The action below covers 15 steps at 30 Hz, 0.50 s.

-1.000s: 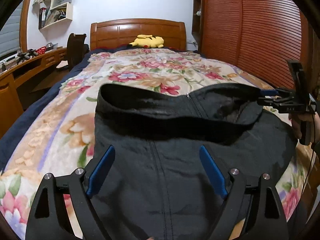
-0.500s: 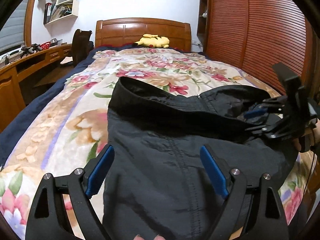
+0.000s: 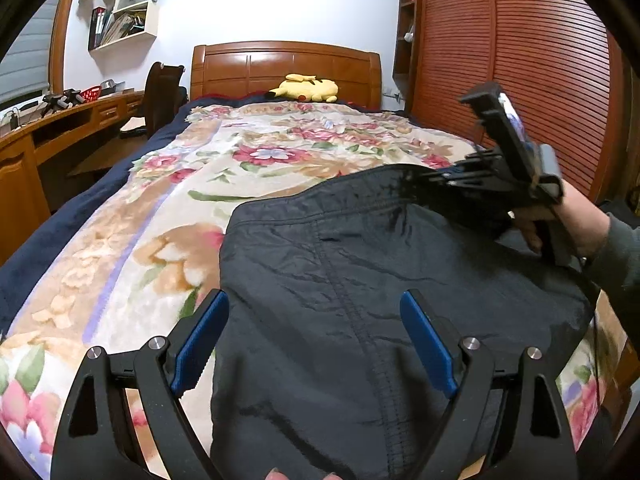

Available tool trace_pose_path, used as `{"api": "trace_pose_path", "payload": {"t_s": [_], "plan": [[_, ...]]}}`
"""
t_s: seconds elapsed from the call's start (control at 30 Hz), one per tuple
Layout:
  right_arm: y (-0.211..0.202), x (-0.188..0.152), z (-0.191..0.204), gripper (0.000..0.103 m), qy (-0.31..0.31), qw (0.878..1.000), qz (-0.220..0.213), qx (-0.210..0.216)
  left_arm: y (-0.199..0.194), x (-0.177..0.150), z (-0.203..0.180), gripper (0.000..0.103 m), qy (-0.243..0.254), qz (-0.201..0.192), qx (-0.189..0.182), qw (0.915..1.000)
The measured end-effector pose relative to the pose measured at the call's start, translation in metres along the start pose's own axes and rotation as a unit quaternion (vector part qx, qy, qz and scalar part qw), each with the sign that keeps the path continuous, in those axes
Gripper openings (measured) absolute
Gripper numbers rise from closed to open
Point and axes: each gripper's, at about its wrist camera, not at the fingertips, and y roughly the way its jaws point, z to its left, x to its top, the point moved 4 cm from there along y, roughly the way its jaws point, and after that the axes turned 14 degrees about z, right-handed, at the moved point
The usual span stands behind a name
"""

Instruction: Fold large clothes

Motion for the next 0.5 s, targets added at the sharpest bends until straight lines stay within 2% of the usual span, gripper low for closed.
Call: {"api": "trace_pose_path", "payload": {"t_s": [0.03,0.07,0.1,0.13,0.17,0.2,0.23,0.5], "plan": [[0.003,0.003,-0.002,0.012,0.01,1.0,0.003,-0.003,-0.001,0.0,-0.001,0.088,0.001,-0.001,-0.001,1.0],[0.003,0.001,0.0,0.016,0.02,1.0,0.001,-0.004,-0.001,0.0,-0.003,0.088,0.002,-0.002,-0.002,1.0],[0.001,0.0,-0.001,0.025,0.027,1.0,-0.003,-0.003,-0.001,0.0,-0.005,0.088,0.004,-0.004,-0.002,1.0],[-0.001,0.0,-0.002,0.04,0.031,0.999,-0.01,0.0,-0.002,0.0,-0.006,0.088,0.004,-0.006,-0.003,1.0],[-0.003,0.002,-0.004,0.049,0.033,0.999,-0.017,0.005,-0.002,0.001,-0.008,0.088,0.004,-0.006,-0.005,1.0],[-0.009,-0.001,-0.007,0.064,0.037,0.999,-0.025,0.006,-0.002,0.001,-0.009,0.088,0.006,-0.006,-0.007,0.9999],[-0.014,-0.005,-0.012,0.069,0.044,0.999,-0.031,0.002,-0.002,0.002,-0.011,0.088,0.007,-0.007,-0.008,0.9999],[-0.06,-0.062,-0.065,0.072,0.1,0.993,-0.043,-0.033,-0.004,0.005,-0.028,0.088,0.019,-0.015,-0.013,0.9996]]}}
